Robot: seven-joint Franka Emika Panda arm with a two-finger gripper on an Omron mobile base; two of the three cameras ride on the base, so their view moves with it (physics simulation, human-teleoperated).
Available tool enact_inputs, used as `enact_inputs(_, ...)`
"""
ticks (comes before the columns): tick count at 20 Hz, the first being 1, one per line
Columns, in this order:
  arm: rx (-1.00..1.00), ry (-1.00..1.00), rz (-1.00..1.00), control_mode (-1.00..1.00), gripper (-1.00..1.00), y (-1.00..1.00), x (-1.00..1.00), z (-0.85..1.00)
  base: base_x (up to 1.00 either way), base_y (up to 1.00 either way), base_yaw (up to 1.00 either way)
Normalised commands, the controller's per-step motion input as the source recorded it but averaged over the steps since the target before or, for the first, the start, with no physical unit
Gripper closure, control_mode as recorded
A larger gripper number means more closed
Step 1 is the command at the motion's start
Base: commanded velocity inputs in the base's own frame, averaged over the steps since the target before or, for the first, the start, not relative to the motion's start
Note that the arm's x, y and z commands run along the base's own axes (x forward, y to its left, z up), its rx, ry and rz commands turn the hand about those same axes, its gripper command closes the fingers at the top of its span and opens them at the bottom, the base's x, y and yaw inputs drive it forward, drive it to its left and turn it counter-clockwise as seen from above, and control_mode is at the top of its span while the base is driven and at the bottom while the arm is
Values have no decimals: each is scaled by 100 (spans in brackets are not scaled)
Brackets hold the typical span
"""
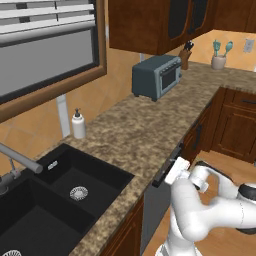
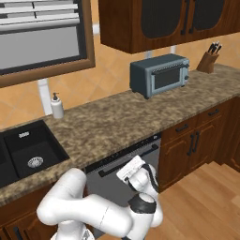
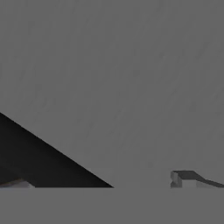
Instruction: Pick up the cup and bowl from the counter, place them in the dishwasher, and close the dishwasher door.
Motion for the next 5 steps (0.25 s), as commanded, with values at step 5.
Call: enact_inputs(5, 77, -26, -24, -100, -100, 81, 65, -100, 0, 0, 0)
